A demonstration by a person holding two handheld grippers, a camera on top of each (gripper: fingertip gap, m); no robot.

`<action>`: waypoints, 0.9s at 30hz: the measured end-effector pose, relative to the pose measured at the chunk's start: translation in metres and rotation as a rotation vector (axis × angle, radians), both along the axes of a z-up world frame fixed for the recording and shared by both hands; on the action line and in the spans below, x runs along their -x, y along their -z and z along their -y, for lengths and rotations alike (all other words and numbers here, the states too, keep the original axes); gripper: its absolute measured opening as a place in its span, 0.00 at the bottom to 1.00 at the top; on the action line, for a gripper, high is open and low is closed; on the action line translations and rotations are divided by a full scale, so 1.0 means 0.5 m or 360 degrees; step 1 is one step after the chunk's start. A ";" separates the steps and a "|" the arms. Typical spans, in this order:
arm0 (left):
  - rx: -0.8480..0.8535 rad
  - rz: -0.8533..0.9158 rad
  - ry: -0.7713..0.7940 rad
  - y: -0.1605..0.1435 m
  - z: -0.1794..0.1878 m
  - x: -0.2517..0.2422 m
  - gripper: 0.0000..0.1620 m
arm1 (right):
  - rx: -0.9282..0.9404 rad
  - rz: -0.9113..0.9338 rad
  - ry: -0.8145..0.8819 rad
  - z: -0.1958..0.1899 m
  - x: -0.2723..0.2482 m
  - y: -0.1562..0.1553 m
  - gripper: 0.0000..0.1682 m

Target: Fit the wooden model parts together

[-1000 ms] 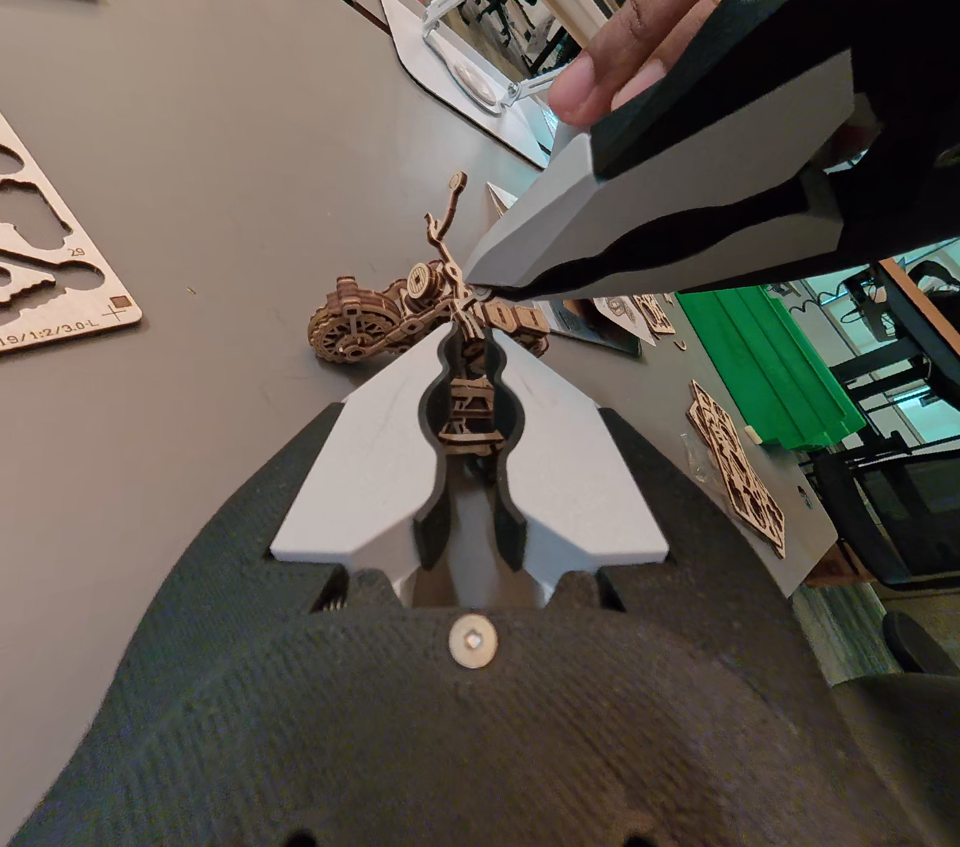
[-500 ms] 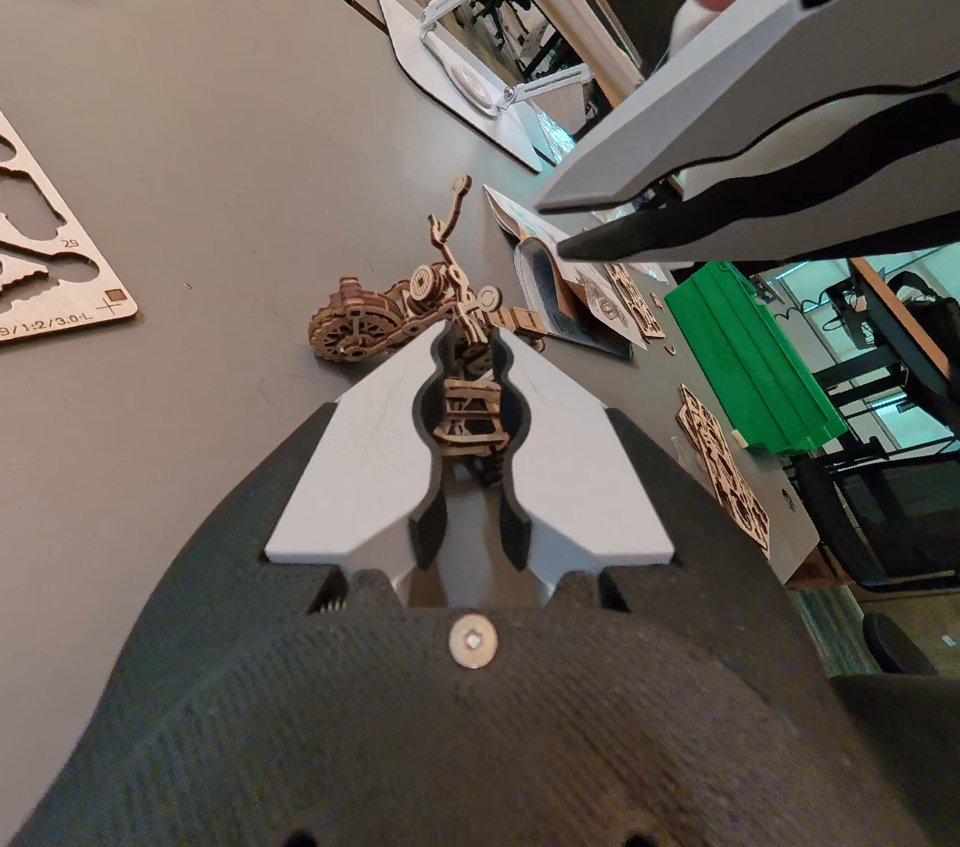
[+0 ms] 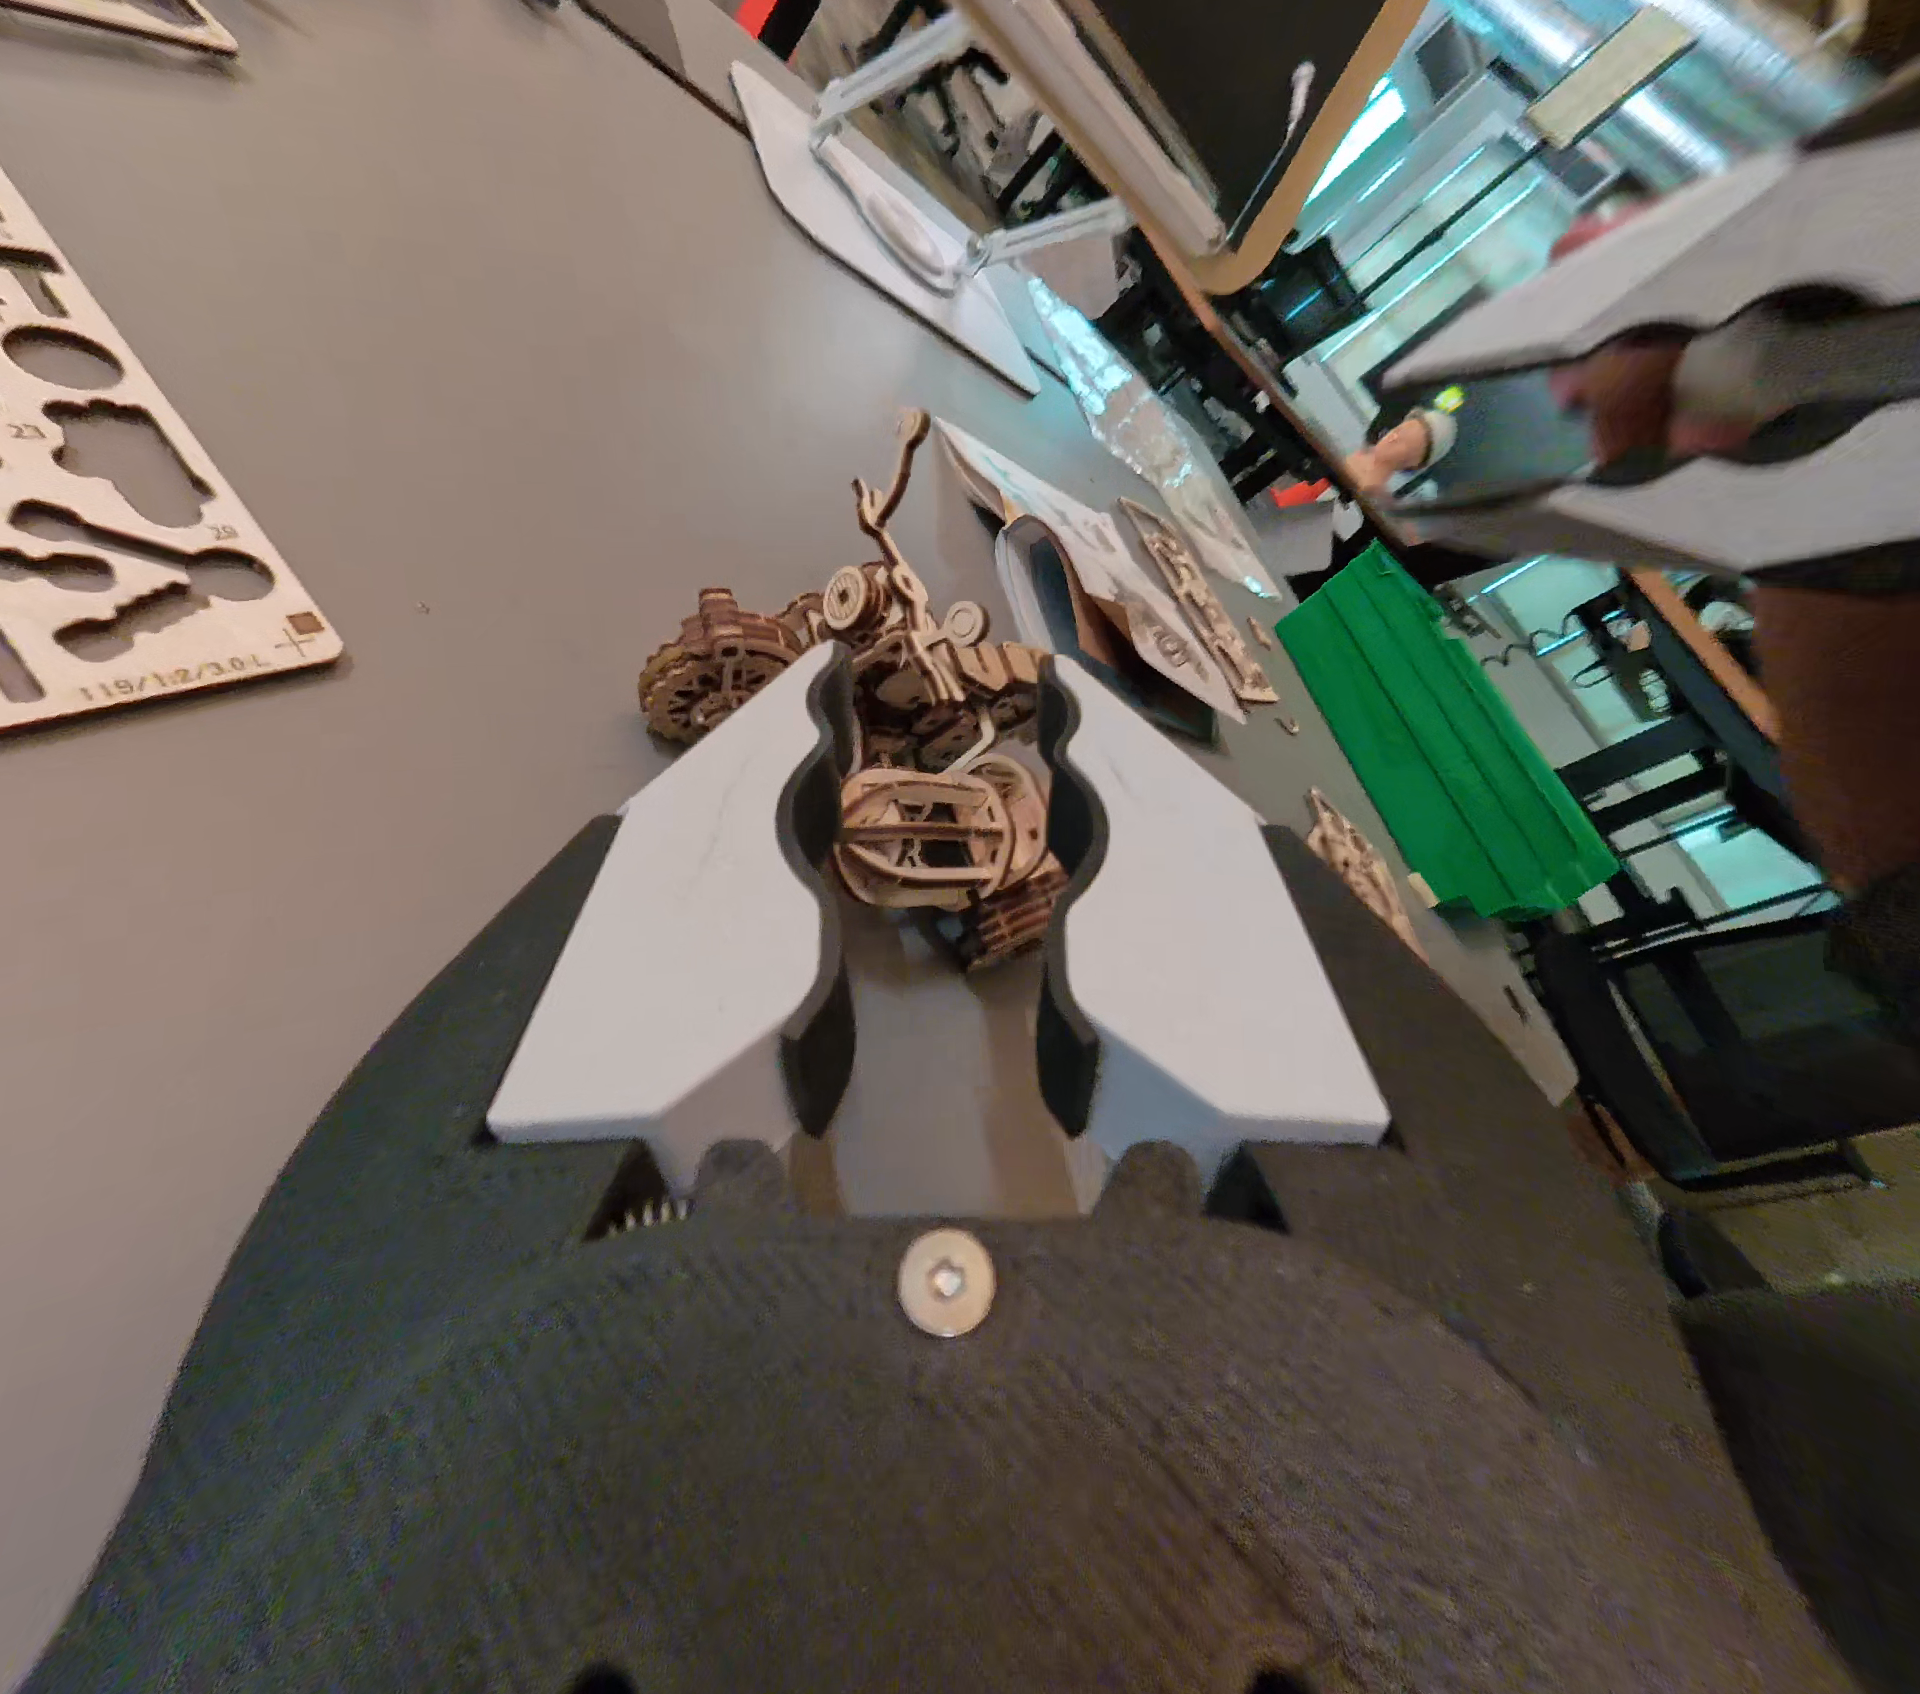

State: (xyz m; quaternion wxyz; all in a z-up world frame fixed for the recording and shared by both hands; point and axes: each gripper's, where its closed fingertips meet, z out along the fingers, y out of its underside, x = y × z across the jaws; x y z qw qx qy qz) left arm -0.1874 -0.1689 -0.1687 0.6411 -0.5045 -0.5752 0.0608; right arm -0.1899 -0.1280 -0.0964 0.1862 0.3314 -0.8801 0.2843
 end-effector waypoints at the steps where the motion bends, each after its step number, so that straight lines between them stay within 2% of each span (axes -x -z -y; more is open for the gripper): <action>1: -0.0034 -0.0023 -0.0007 -0.008 0.008 -0.002 0.21 | 0.0117 0.0102 0.0122 -0.014 -0.004 -0.002 0.13; 3: -0.0088 -0.0069 -0.0041 -0.022 0.030 -0.006 0.22 | 0.0347 0.0304 0.0400 -0.053 -0.008 0.007 0.15; 6: -0.0130 -0.0135 -0.0113 -0.041 0.071 -0.017 0.23 | 0.0581 0.0579 0.0726 -0.130 -0.039 0.059 0.20; 10: -0.0042 -0.0238 -0.0226 -0.063 0.119 -0.037 0.22 | 0.0664 0.0476 0.1037 -0.254 -0.076 0.140 0.28; 13: 0.0176 -0.0305 -0.0281 -0.073 0.116 -0.051 0.22 | 0.0827 0.0515 0.1213 -0.336 -0.093 0.149 0.37; 16: 0.0431 -0.0382 -0.0243 -0.084 0.040 -0.068 0.21 | 0.1060 0.0890 0.1356 -0.395 -0.113 0.133 0.44; 19: 0.0604 -0.0404 -0.0119 -0.076 -0.089 -0.091 0.21 | 0.1164 0.1065 0.1421 -0.440 -0.115 0.117 0.43; 23: 0.0735 -0.0303 -0.0125 -0.022 -0.220 -0.127 0.11 | 0.1105 0.0931 0.1467 -0.480 -0.109 0.137 0.34; 27: 0.0807 -0.0242 -0.0284 -0.002 -0.254 -0.141 0.01 | 0.1002 0.0803 0.1475 -0.499 -0.116 0.165 0.32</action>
